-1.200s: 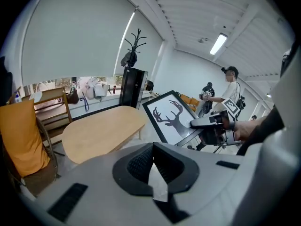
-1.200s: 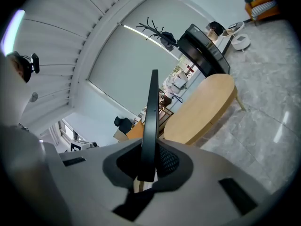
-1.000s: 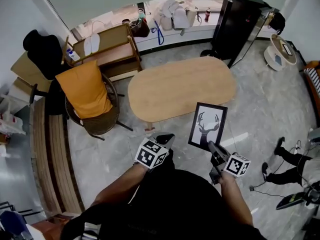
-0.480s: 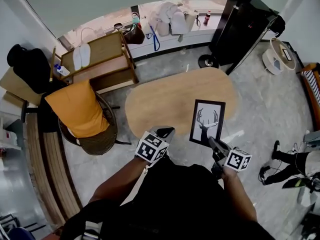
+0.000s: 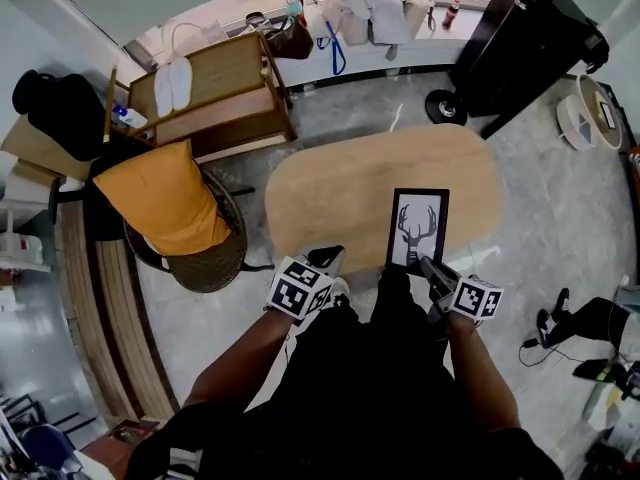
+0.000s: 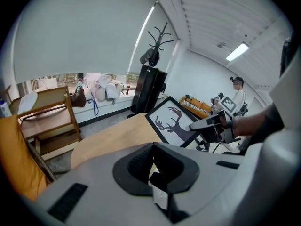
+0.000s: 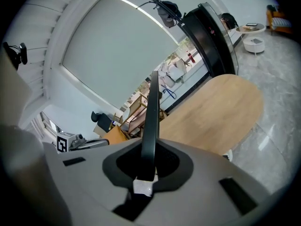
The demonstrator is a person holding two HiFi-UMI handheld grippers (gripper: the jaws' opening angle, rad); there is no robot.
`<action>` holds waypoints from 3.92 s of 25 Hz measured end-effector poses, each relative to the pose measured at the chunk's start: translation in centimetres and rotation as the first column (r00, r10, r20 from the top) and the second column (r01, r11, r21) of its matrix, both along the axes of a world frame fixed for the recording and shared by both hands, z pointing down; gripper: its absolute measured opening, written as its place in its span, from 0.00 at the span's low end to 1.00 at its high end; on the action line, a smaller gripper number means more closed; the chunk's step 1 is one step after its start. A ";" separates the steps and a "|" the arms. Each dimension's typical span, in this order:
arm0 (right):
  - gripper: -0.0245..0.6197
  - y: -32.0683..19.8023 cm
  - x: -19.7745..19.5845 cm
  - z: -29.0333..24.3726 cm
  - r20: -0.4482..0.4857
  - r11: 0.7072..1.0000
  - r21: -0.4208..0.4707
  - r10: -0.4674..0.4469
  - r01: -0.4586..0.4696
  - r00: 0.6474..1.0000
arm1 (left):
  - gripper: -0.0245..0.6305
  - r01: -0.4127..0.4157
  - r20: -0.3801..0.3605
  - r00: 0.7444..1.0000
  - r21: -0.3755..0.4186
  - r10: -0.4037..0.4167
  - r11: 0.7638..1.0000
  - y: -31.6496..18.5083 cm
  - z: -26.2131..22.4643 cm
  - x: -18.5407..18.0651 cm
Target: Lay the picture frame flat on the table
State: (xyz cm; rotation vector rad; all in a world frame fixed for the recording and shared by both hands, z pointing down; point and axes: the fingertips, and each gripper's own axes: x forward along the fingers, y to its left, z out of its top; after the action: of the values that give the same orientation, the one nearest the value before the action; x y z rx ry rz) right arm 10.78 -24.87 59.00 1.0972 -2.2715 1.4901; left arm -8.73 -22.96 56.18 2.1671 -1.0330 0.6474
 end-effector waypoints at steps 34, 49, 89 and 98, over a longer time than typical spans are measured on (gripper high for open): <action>0.15 -20.3 -8.3 36.3 -0.041 0.811 -0.426 -0.459 0.400 0.887 | 0.04 0.454 0.131 0.891 -0.273 -0.435 0.848 -11.3 9.8 2.0; 0.57 -17.8 -4.5 40.3 -0.438 0.698 -0.489 -0.716 0.523 0.544 | 0.04 0.466 0.154 0.884 -0.244 -0.441 0.850 -7.6 8.1 -1.7; 0.04 -2.9 -4.1 -11.8 -0.134 0.745 0.410 -0.521 0.526 0.843 | 0.04 0.328 -0.063 0.944 0.138 -0.322 0.934 0.3 -7.2 5.9; 0.04 -0.6 3.3 -12.6 -0.069 0.735 0.436 -0.548 0.519 0.834 | 0.04 0.351 -0.048 0.936 0.196 -0.348 0.916 1.9 -9.8 13.7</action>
State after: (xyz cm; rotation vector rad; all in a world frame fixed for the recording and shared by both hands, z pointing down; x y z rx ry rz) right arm 14.04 -25.46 46.45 0.3857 -2.7270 0.8100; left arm 4.98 -21.06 46.40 2.0708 -1.4902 0.3729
